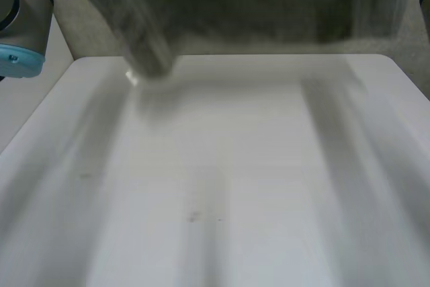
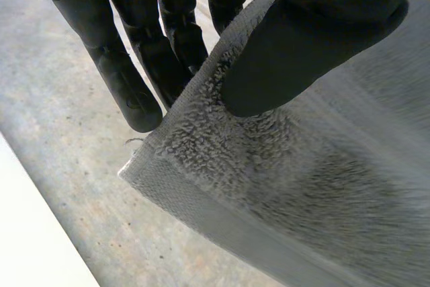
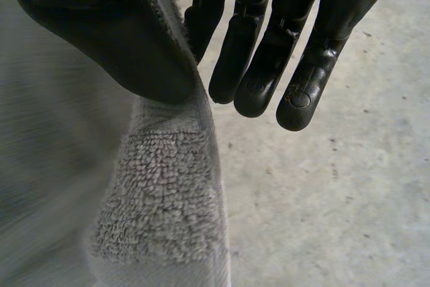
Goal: Fold the laundry
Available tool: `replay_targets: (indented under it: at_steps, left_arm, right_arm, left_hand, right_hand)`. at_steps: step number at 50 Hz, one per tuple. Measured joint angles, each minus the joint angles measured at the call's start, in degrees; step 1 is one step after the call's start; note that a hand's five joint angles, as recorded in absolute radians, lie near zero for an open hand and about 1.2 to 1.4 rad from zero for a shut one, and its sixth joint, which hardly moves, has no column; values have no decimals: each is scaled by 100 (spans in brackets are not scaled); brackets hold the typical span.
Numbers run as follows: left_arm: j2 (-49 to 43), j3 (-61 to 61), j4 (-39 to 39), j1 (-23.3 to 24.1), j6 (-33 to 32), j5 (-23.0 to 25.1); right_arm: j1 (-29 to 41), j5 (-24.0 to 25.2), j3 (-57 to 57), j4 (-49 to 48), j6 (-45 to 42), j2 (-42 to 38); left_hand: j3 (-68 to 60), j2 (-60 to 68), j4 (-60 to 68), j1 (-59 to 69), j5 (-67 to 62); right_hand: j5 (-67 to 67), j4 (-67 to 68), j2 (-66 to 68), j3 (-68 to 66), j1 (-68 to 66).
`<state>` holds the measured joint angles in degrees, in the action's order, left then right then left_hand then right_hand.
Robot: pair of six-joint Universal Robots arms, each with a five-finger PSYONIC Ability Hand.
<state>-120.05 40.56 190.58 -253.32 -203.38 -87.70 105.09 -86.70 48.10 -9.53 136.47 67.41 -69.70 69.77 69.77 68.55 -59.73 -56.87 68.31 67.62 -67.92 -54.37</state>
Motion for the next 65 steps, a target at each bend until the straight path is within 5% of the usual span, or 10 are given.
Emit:
replay_targets:
  at_steps: [16,26,36,43,65]
  left_arm:
    - [197,3245,379,-102,225,287]
    - [239,4712,897,-178,174,408]
    - [755,5289,940,-496,176,488]
    - [1008,5451,910,-621,183,629]
    - [1038,5744,884,-628,201,675]
  right_arm:
    - [-28,1168,2689,411,-20,-56]
    - [-51,1286,3687,368,225,-886]
    - [-158,1177,4033,393,1784,-892]
    - [-425,1148,4261,388,2514,-570]
    - [-787,1117,4751,491,2594,-560]
  left_hand:
    - [0,0,0,42,0]
    - [0,0,0,42,0]
    - [-1,0,1,42,0]
    - [0,0,1,42,-1]
    - [0,0,1,42,-1]
  right_hand:
    - [-19,2,0,0,0]
    - [218,-394,-342,359,12]
    - [2360,-2598,-2533,2577,1737]
    - [2601,-2764,-2603,2695,1826]
    - [2445,-2597,-2589,2561,1806]
